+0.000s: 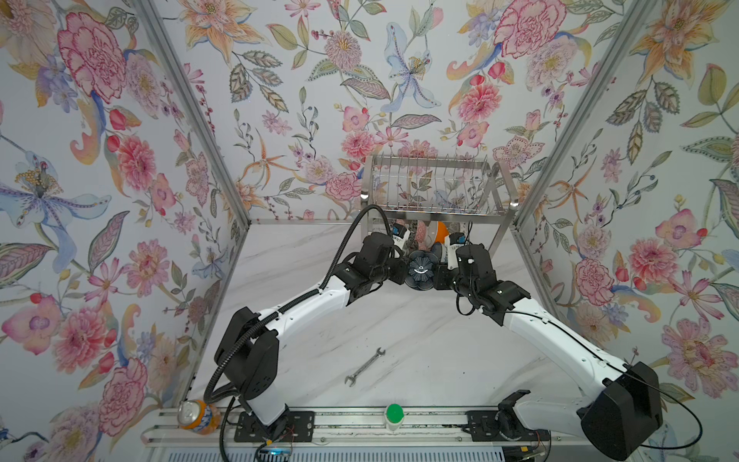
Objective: Load bowls into a dish rack
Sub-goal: Place the bowl in the dish rack.
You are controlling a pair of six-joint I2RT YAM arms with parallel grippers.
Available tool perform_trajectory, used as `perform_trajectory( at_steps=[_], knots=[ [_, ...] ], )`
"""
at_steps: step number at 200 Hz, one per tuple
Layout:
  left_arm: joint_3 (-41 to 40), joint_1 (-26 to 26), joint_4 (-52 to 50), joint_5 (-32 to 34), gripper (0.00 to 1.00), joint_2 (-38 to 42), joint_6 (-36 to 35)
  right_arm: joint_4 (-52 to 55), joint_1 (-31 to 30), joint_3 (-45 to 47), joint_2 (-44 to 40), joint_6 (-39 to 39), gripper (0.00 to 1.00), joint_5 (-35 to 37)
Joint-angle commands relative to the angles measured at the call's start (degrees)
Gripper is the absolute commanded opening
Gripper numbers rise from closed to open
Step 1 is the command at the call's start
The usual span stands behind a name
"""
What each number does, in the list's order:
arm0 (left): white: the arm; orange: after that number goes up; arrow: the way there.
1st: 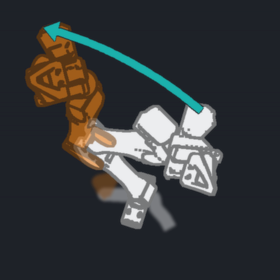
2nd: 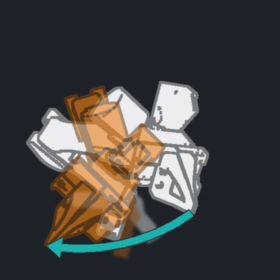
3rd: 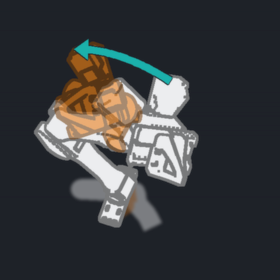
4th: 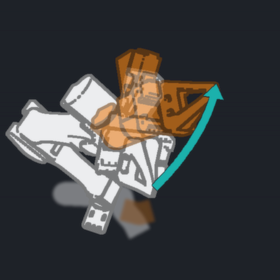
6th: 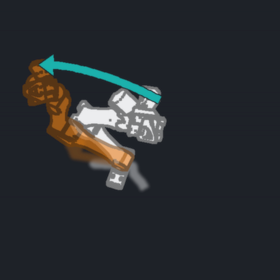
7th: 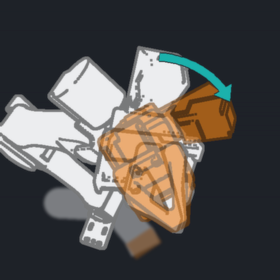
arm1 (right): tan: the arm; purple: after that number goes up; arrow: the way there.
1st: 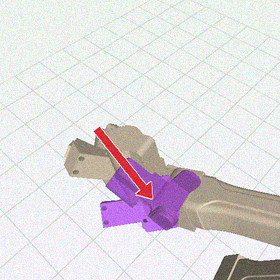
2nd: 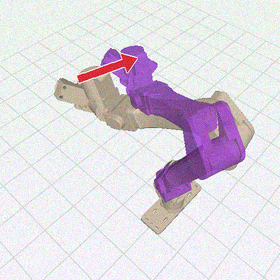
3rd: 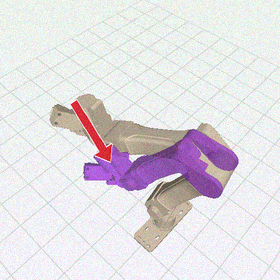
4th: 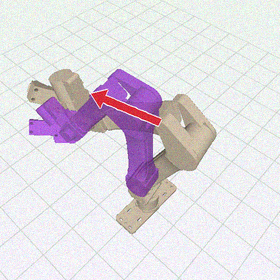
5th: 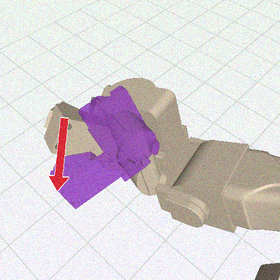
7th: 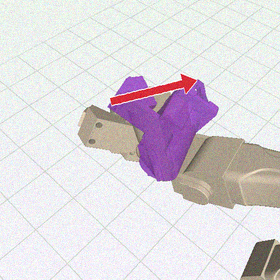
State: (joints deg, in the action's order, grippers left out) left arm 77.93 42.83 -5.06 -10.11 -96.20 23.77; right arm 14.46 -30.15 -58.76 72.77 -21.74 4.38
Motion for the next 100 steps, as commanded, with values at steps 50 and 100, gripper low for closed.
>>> perform_trajectory(
  at_steps=[50, 100],
  knots=[
    [0.23, 0.06, -4.40, 5.96, 0.99, 8.89, -6.62, 5.80, 1.71, -3.46, -2.18, 5.25, 0.00, 3.82],
    [-4.03, -5.22, -10.00, 13.75, 0.99, 21.43, -10.50, 11.65, 2.99, -4.37, -1.16, 10.10, 0.00, 19.26]
  ],
)
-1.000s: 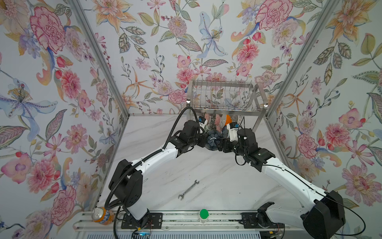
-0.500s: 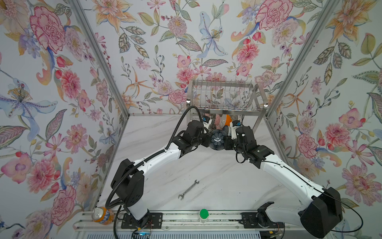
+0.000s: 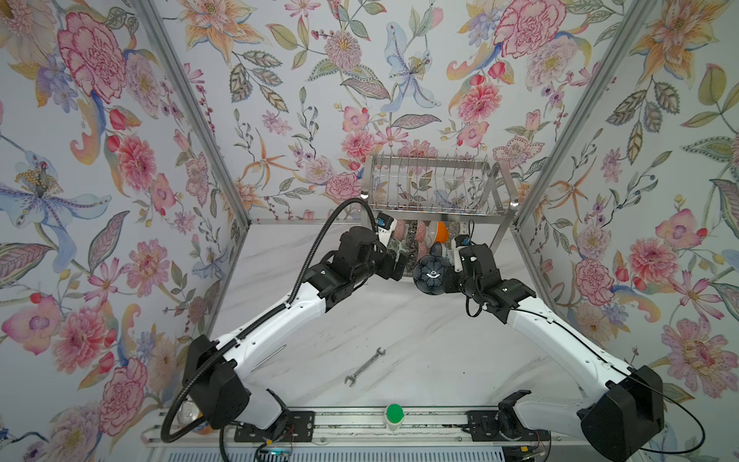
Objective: Load bowls into a dish rack
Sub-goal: Place the bowl in the dish rack.
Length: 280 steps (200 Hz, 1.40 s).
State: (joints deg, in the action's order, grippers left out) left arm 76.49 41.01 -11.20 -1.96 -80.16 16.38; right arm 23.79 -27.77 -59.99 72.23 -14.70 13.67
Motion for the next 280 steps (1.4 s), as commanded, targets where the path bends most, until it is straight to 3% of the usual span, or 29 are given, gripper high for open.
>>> perform_trajectory(
  at_steps=[1, 64, 146, 216, 280],
  knots=[
    [-2.71, -3.49, -3.93, 5.62, 0.99, 5.55, -3.11, 2.40, 0.61, -3.22, -0.56, 3.12, 0.00, 10.32],
    [-9.04, -11.12, -5.71, 5.65, 0.99, 12.36, -3.00, 4.55, -0.65, -9.01, 6.85, 8.76, 0.00, 29.85],
    [-11.47, -16.75, -7.67, 6.02, 0.99, 14.84, -2.66, 3.94, -2.07, -14.17, 16.08, 14.23, 0.00, 45.64],
    [-12.16, -17.47, -7.31, 5.26, 0.99, 14.94, -2.51, 2.49, -2.35, -16.95, 22.79, 15.31, 0.00, 53.74],
    [-12.33, -17.81, -7.25, 4.60, 0.99, 14.87, -2.60, -0.25, -2.45, -16.97, 25.26, 18.48, 0.00, 56.69]
  ],
)
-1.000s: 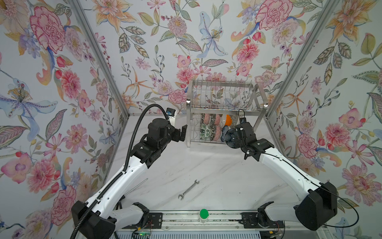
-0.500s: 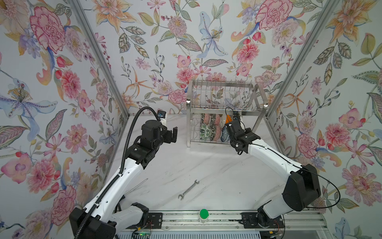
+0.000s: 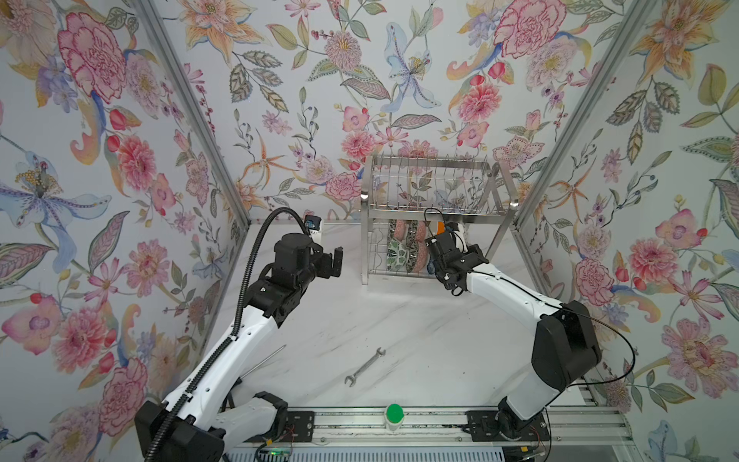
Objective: Load bowls into a dish rack
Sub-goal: Place the bowl in the dish rack.
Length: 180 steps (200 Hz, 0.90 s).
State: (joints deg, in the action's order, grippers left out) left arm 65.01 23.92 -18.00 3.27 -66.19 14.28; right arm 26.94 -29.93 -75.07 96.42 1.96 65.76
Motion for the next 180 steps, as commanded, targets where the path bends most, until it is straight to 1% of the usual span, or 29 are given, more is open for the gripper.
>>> perform_trajectory(
  at_steps=[1, 14, 38, 64, 84, 140, 180],
  knots=[
    [-0.85, -0.72, -0.46, -0.63, 0.99, 0.90, -0.50, -3.57, -0.34, -1.87, 1.06, 1.96, 0.00, 4.67],
    [-0.86, -0.71, -0.37, -0.71, 0.99, 0.95, -0.40, -7.85, -0.64, -0.10, 1.33, 5.60, 0.00, 5.50],
    [-0.81, -0.71, -0.24, -0.87, 0.99, 1.00, -0.48, -21.01, -1.62, 5.36, 0.56, 16.33, 0.00, 6.59],
    [-0.80, -0.76, -0.04, -0.97, 0.99, 1.02, -0.53, -24.26, -1.44, 6.66, 0.58, 19.71, 0.00, 6.84],
    [-0.80, -0.80, 0.03, -1.09, 0.99, 0.99, -0.40, -29.55, -1.48, 8.64, 0.42, 24.39, 0.00, 7.19],
    [-0.72, -0.80, 0.29, -1.34, 0.99, 1.24, -0.40, -31.23, -0.74, 8.36, 2.30, 26.63, 0.00, 8.08],
    [-0.59, -0.93, 0.32, -1.42, 0.99, 1.22, -0.41, -35.28, -0.92, 9.64, 2.81, 30.69, 0.00, 8.42]
  ],
)
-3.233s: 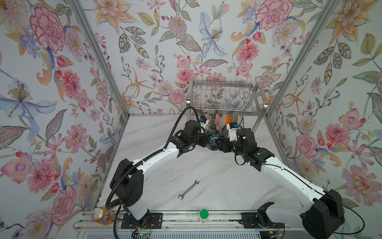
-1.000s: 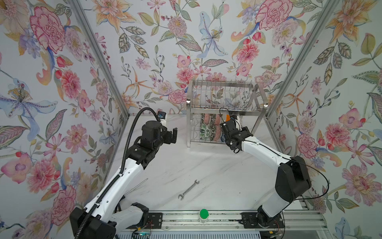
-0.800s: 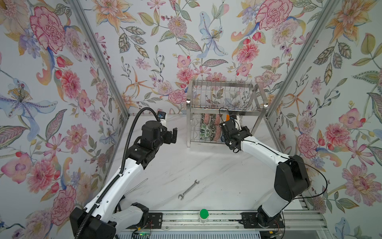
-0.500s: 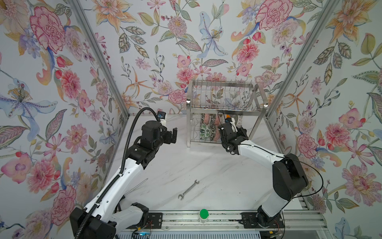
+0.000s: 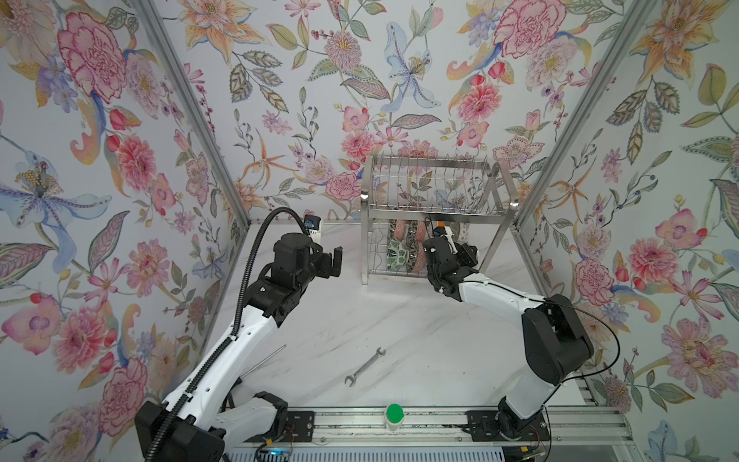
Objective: Load bowls into a dish rack
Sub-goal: Place the bowl in the dish rack.
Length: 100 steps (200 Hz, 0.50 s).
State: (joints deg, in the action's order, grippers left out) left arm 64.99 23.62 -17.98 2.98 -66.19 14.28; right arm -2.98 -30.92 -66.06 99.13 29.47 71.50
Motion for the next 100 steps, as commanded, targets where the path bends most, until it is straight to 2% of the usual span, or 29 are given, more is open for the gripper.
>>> perform_trajectory(
  at_steps=[1, 26, 100],
  knots=[
    [-0.57, -0.56, 0.31, -1.14, 0.99, 1.23, -0.40, -5.40, 0.02, 0.70, 0.01, 3.24, 0.00, 2.72],
    [-0.49, -0.59, 0.49, -1.45, 0.99, 0.95, -0.42, -8.89, 0.12, 2.44, -0.69, 5.92, 0.00, 3.70],
    [-0.76, -0.53, 0.31, -1.56, 0.99, 1.50, -0.41, -8.38, 1.77, 0.91, 1.71, 4.59, 0.00, 5.77]
  ],
)
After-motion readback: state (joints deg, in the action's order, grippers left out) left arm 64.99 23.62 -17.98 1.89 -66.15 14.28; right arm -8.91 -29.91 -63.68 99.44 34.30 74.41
